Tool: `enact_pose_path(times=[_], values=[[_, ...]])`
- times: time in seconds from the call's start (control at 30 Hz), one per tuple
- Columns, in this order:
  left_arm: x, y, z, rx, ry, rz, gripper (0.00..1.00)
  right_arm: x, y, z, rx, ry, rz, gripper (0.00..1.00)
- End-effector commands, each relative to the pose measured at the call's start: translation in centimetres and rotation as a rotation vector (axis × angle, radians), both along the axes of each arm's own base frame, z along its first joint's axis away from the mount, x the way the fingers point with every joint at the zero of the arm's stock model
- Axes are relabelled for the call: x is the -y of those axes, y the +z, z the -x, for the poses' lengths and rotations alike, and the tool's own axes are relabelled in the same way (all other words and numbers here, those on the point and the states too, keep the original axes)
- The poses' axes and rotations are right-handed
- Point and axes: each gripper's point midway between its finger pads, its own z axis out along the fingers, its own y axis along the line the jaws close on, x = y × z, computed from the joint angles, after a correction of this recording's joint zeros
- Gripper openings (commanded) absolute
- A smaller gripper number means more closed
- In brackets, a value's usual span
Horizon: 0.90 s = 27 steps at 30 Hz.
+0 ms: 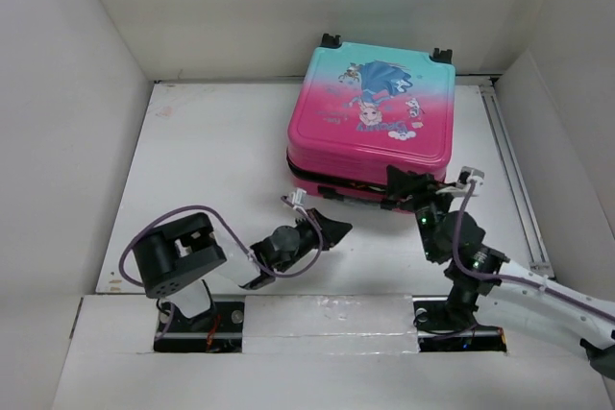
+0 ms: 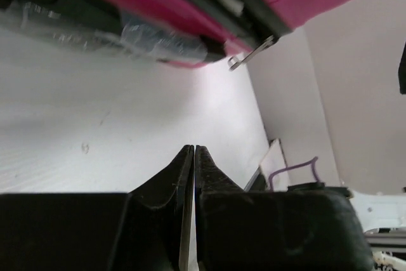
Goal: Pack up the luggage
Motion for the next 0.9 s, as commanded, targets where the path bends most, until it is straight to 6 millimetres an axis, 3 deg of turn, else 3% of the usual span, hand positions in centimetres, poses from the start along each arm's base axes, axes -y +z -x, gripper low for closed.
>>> enact_pose_path(times=[0.0,0.03,0.07,0.1,0.13,0.17,0.2,0.23,0.27,0.3,0.33,0.37,0.4,0.43,0.47,0.5,0.53,0.57,0.6,0.63,0.67,0.7,0.77,0.8,0.83,0.87], values=[[-0.8,5.8,-0.9,0.127,0.062,0.125,0.0,-0.7,1.3,0.4,0.05,0.085,0.028,0.68],[-1.7,5.3,-1.4,0.148,0.1,0.068,0.0,-0.8,-0.2,0.3,-0.007,0.095,0.096,0.67],[-2.3,5.7,-1.8,0.161,0.13,0.049,0.02,-0.9,0.3,0.2,-0.021,0.095,0.114,0.63],[-3.0,6.5,-2.3,0.179,0.169,0.032,0.1,-1.2,-0.5,0.1,-0.057,0.097,0.151,0.51],[-4.2,7.8,-2.5,0.196,0.206,0.011,0.18,-0.9,-0.4,0.1,-0.075,0.088,0.175,0.46],[-5.8,8.8,-3.7,0.216,0.308,-0.017,0.29,-0.5,0.2,0.1,-0.087,0.079,0.189,0.41],[-6.6,10.9,-4.3,0.259,0.357,-0.027,0.49,-0.3,0.9,0.0,-0.079,0.085,0.208,0.22],[-8.3,14.1,-4.9,0.296,0.42,0.018,0.57,0.2,2.1,0.0,-0.057,0.083,0.227,0.17],[-9.7,14.9,-5.8,0.303,0.478,-0.012,0.62,1.4,2.9,-0.6,-0.054,0.042,0.237,0.15],[-10.7,16.5,-6.5,0.316,0.519,0.0,0.66,2.2,5.4,-0.9,-0.019,0.015,0.216,0.14],[-11.5,19.6,-7.3,0.331,0.558,0.047,0.76,3.1,6.1,-1.6,-0.019,-0.019,0.234,0.08],[-13.2,19.8,-9.3,0.324,0.614,-0.008,0.79,4.1,6.9,-2.5,-0.014,-0.054,0.257,0.05],[-13.9,20.6,-10.5,0.32,0.643,-0.014,0.8,6.1,9.1,-4.1,0.009,-0.095,0.252,0.02],[-14.5,22.6,-11.7,0.326,0.665,0.009,0.81,6.9,9.6,-5.5,0.005,-0.105,0.258,0.0],[-14.8,22.0,-13.3,0.297,0.681,0.005,0.82,7.3,8.5,-7.7,-0.039,-0.109,0.286,0.0],[-17.1,21.3,-15.7,0.269,0.724,-0.019,0.82,10.1,8.2,-9.6,-0.065,-0.147,0.28,0.0],[-18.0,21.0,-17.0,0.25,0.73,-0.009,0.82,11.5,8.4,-10.9,-0.077,-0.167,0.27,0.0],[-19.3,20.0,-19.4,0.209,0.709,0.015,0.83,14.0,6.6,-13.0,-0.135,-0.205,0.244,0.0],[-20.8,19.0,-21.0,0.175,0.759,0.012,0.83,13.9,5.4,-13.8,-0.17,-0.203,0.235,0.04],[-20.3,18.0,-21.8,0.146,0.699,0.01,0.83,16.3,5.3,-14.9,-0.162,-0.238,0.223,0.11],[-20.3,18.6,-23.1,0.149,0.677,0.014,0.83,17.3,3.9,-15.6,-0.2,-0.254,0.204,0.26],[-20.3,15.6,-24.8,0.082,0.665,-0.035,0.82,18.1,1.4,-16.9,-0.26,-0.265,0.179,0.31],[-19.8,13.7,-26.1,0.043,0.651,-0.086,0.8,19.9,-0.5,-18.0,-0.301,-0.267,0.154,0.35],[-19.2,12.9,-26.4,0.027,0.626,-0.094,0.8,20.3,-2.7,-18.5,-0.347,-0.266,0.143,0.37],[-18.9,10.7,-26.8,-0.013,0.613,-0.12,0.8,20.5,-3.0,-18.8,-0.348,-0.258,0.14,0.38],[-18.7,10.4,-27.2,-0.014,0.615,-0.11,0.79,19.9,-3.8,-19.1,-0.355,-0.227,0.136,0.38]])
